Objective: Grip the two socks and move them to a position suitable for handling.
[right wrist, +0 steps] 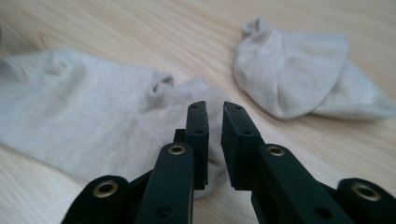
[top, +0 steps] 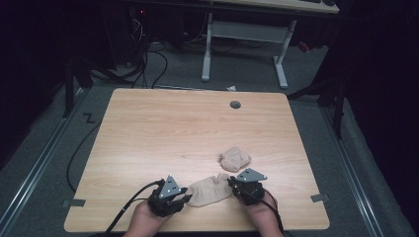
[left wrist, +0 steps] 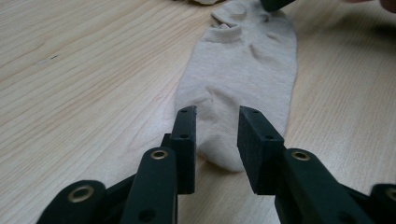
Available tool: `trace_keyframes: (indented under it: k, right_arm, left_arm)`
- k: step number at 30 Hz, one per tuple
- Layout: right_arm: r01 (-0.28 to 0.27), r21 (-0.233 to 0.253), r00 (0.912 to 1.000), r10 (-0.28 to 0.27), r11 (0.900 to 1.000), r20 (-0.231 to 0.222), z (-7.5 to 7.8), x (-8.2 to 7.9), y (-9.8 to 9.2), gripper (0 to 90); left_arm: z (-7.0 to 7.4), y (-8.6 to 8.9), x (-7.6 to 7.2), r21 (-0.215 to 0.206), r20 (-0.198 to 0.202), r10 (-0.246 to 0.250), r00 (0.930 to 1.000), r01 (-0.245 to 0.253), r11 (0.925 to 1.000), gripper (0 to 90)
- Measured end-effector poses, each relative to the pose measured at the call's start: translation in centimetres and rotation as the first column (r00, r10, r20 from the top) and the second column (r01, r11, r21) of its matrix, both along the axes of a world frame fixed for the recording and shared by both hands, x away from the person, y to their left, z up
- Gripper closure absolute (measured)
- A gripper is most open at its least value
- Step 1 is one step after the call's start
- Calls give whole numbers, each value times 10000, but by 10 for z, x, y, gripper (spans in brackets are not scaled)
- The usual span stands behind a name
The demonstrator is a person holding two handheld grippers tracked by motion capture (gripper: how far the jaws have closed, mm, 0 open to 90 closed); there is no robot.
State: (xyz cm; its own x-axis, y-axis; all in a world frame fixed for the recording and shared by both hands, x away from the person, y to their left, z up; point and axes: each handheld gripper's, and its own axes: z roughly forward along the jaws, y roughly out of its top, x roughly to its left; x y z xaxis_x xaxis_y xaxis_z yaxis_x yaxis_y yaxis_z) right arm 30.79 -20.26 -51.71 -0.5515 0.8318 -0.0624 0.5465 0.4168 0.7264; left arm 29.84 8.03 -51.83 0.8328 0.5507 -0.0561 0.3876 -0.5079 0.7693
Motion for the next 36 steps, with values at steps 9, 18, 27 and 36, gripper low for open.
trace_keyframes:
  k: [9, 18, 27, 36]
  right_arm:
    - [-925, 124, 9935, 931, 9956, -652, -6, -15, 14, 806]
    - [-1217, 477, 9920, 1199, 9914, 391, 13, -30, 16, 804]
    - [1729, 202, 9800, -1741, 9847, 967, 25, 46, -50, 898]
    - [1720, -779, 9851, -1717, 9820, 106, -1, 78, -51, 881]
  left_arm:
    - [-5, 4, -3, 928, -262, 94, 9996, -69, 9957, 657]
    - [14, 31, -9, 220, 91, 643, 9979, -645, 9977, 617]
    - [17, 86, 20, -756, -111, 2405, 9706, -2406, 9677, 588]
    - [11, 92, 23, -627, -276, 2611, 9649, -2624, 9629, 582]
